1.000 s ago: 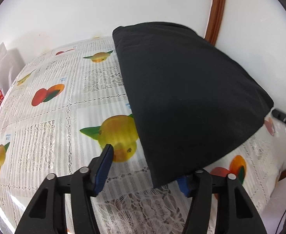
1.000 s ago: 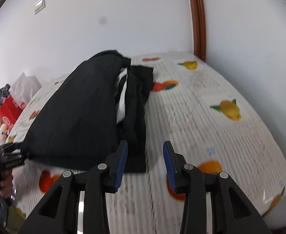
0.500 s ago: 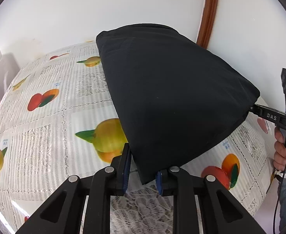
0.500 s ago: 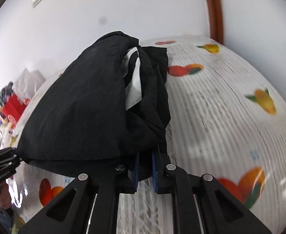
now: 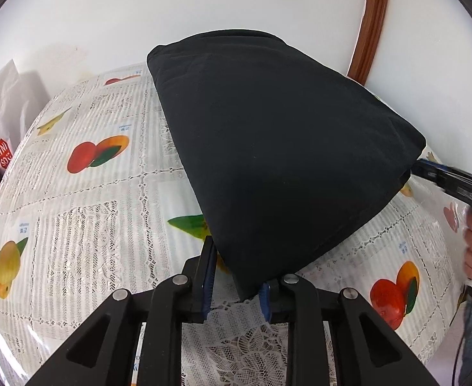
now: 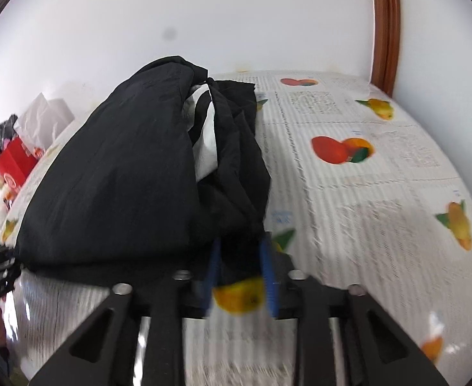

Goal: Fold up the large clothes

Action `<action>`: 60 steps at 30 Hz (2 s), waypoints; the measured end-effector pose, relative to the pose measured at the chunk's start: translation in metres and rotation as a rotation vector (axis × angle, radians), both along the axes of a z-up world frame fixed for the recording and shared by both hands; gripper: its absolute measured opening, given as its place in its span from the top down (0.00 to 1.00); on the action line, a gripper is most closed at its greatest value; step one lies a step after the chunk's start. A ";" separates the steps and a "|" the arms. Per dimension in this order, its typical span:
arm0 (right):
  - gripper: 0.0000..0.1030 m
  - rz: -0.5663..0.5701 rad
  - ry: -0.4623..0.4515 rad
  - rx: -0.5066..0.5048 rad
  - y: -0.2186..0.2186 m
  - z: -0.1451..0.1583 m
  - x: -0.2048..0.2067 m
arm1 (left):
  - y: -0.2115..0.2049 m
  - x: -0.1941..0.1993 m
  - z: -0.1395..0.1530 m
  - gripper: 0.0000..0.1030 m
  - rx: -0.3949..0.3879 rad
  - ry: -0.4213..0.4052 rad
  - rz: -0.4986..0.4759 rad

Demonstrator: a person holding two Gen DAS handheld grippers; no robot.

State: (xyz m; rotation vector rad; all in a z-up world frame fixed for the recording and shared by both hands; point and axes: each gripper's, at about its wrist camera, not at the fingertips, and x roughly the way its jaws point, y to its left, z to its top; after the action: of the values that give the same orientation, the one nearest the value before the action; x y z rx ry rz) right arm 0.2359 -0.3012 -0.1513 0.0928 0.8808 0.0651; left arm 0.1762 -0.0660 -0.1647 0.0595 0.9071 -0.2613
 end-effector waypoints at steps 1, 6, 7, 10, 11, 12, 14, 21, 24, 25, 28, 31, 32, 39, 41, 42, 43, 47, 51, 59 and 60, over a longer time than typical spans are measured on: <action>0.57 0.024 -0.028 -0.012 0.001 0.007 -0.011 | -0.001 0.000 -0.001 0.78 0.000 -0.001 0.001; 0.57 0.087 -0.171 -0.045 0.010 0.039 -0.035 | -0.004 -0.004 -0.001 0.78 0.001 0.008 0.003; 0.57 0.088 -0.184 -0.037 0.013 0.042 -0.034 | -0.003 -0.003 -0.003 0.78 0.000 0.016 0.005; 0.68 0.075 -0.193 -0.012 0.020 0.044 -0.013 | -0.002 -0.002 -0.004 0.78 0.002 0.012 0.011; 0.76 0.062 -0.180 -0.003 0.021 0.041 -0.006 | -0.003 -0.003 -0.004 0.78 0.002 0.012 0.015; 0.94 0.047 -0.149 0.007 0.021 0.036 0.002 | -0.003 -0.002 -0.004 0.78 0.001 0.011 0.017; 0.95 0.029 -0.127 0.047 0.017 0.027 0.004 | -0.002 0.001 -0.005 0.78 0.000 0.012 0.020; 0.96 0.024 -0.088 0.024 0.018 0.011 -0.012 | 0.002 0.008 -0.006 0.78 0.000 0.027 0.016; 0.96 0.016 -0.088 0.028 0.019 0.015 -0.013 | 0.005 0.003 -0.002 0.72 -0.024 0.033 0.017; 0.96 0.014 -0.085 0.025 0.020 0.014 -0.013 | 0.007 -0.001 0.000 0.69 -0.029 0.026 0.017; 0.96 0.008 -0.061 0.012 0.021 0.008 -0.011 | 0.012 -0.009 0.005 0.67 -0.026 0.002 0.021; 0.96 -0.006 -0.049 0.024 0.019 0.007 -0.010 | 0.016 -0.011 0.004 0.67 -0.005 -0.006 0.030; 0.96 -0.011 -0.051 0.028 0.019 0.007 -0.010 | 0.018 -0.010 0.003 0.67 -0.004 -0.005 0.034; 0.93 -0.013 -0.061 0.039 0.020 0.015 -0.014 | 0.026 -0.004 -0.001 0.75 -0.051 0.014 0.042; 0.93 -0.006 -0.078 0.053 0.018 0.020 -0.016 | 0.028 -0.004 -0.001 0.75 -0.026 0.007 0.048; 0.93 -0.010 -0.082 0.059 0.016 0.021 -0.016 | 0.028 -0.004 -0.001 0.75 -0.020 0.006 0.047; 0.93 -0.012 -0.078 0.063 0.015 0.021 -0.015 | 0.030 -0.003 -0.002 0.75 -0.018 0.007 0.049; 0.93 -0.017 -0.060 0.081 0.014 0.019 -0.014 | 0.035 -0.004 -0.001 0.75 -0.020 0.008 0.073; 0.93 -0.015 -0.072 0.079 0.018 0.025 -0.020 | 0.043 -0.006 0.000 0.75 -0.009 0.005 0.112; 0.92 -0.051 -0.088 0.076 0.011 0.028 -0.012 | 0.056 -0.012 0.002 0.74 -0.055 0.011 0.124; 0.92 -0.053 -0.078 0.083 0.010 0.026 -0.009 | 0.056 -0.014 0.004 0.74 -0.057 0.009 0.117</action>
State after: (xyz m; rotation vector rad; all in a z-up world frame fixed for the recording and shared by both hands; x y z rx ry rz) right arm 0.2269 -0.2912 -0.1256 0.1904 0.7972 0.0555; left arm 0.1626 -0.0097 -0.1611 -0.0472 0.9078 -0.1786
